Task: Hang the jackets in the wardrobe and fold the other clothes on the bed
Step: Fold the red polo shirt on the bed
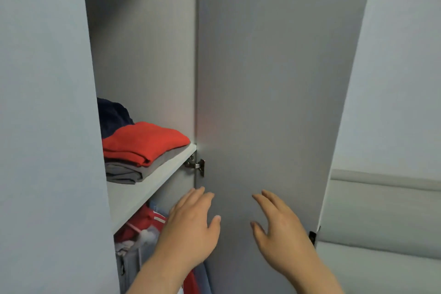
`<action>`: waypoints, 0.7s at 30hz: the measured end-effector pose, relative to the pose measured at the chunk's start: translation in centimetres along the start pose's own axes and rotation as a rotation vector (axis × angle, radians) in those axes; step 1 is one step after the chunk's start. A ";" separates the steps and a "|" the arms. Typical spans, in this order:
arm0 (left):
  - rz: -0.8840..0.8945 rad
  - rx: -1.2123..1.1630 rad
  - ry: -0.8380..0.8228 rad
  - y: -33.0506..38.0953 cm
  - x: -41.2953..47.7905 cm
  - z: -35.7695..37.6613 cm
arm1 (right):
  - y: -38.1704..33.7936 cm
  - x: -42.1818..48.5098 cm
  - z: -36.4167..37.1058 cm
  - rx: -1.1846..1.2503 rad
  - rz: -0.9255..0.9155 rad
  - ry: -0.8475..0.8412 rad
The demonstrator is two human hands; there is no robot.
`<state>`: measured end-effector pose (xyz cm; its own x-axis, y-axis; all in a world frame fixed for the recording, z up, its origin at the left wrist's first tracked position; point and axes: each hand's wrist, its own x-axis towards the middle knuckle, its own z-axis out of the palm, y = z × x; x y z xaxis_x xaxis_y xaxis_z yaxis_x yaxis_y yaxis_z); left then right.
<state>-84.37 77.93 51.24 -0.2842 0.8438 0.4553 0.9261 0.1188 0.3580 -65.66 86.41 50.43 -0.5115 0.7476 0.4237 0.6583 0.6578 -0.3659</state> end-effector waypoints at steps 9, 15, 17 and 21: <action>0.153 -0.061 -0.158 5.0 -3.3 3.7 | 3.9 -13.4 -3.0 -0.052 0.273 0.032; 0.228 -0.109 -0.305 8.0 -7.2 6.6 | 6.1 -19.1 -4.5 -0.091 0.388 0.020; 0.238 -0.125 -0.348 8.7 -7.9 7.5 | 6.9 -20.4 -4.9 -0.104 0.417 0.015; 0.269 -0.168 -0.399 10.0 -8.2 9.6 | 9.6 -22.0 -4.6 -0.119 0.475 -0.013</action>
<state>-70.37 77.18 43.29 0.1059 0.9710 0.2144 0.8918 -0.1881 0.4116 -45.52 75.85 41.45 -0.1451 0.9641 0.2222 0.8790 0.2287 -0.4184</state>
